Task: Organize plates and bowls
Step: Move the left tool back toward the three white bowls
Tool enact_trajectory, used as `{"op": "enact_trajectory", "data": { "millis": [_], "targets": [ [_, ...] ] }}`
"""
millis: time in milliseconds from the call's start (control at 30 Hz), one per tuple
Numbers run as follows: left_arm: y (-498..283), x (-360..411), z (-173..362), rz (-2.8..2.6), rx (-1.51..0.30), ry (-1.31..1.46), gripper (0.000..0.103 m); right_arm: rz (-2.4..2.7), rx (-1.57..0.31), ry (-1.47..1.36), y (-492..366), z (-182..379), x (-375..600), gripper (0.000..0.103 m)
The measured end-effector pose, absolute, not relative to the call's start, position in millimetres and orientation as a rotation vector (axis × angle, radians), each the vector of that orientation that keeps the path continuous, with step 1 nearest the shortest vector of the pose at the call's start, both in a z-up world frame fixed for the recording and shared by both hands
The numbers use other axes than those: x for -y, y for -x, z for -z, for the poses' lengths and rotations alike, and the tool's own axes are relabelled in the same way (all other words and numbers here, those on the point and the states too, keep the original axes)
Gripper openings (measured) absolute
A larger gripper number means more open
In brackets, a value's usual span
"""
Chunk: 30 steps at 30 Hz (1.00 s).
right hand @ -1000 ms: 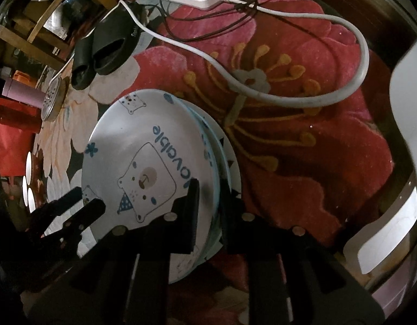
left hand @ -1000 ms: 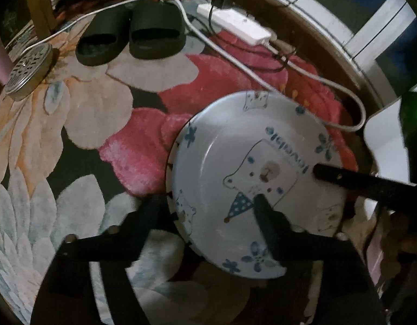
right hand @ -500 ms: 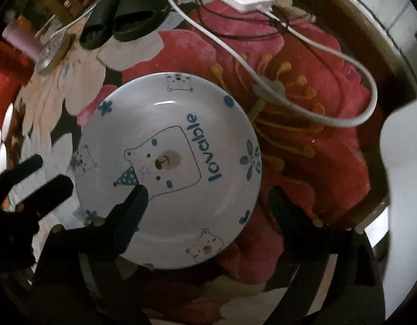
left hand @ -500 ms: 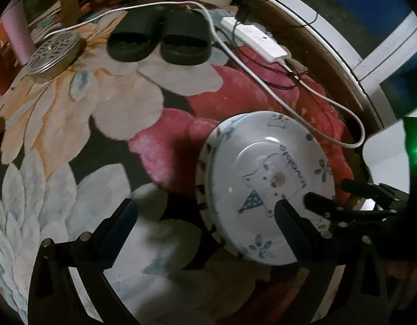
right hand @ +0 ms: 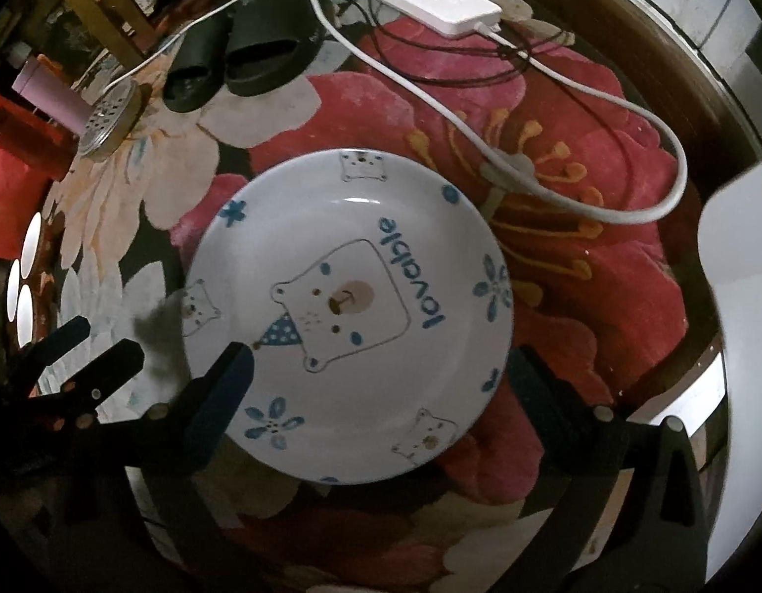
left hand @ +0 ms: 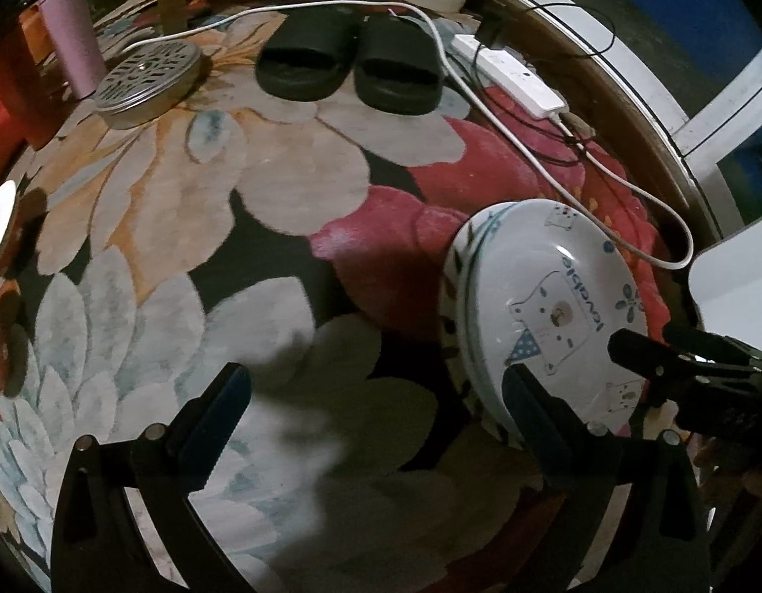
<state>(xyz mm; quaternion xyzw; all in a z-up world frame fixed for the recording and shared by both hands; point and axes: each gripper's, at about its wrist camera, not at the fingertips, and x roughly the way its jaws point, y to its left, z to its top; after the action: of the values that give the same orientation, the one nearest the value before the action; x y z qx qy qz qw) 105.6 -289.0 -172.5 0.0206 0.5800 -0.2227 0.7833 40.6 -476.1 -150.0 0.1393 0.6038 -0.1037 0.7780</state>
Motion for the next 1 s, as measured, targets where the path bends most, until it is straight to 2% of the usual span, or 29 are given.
{"op": "enact_trajectory", "data": {
  "millis": [1000],
  "targets": [
    [-115.4,204.1,182.1,0.359,-1.253,-0.003,0.102,0.072,-1.302,-0.199,-74.9,149.7,387.4,0.103]
  ]
}}
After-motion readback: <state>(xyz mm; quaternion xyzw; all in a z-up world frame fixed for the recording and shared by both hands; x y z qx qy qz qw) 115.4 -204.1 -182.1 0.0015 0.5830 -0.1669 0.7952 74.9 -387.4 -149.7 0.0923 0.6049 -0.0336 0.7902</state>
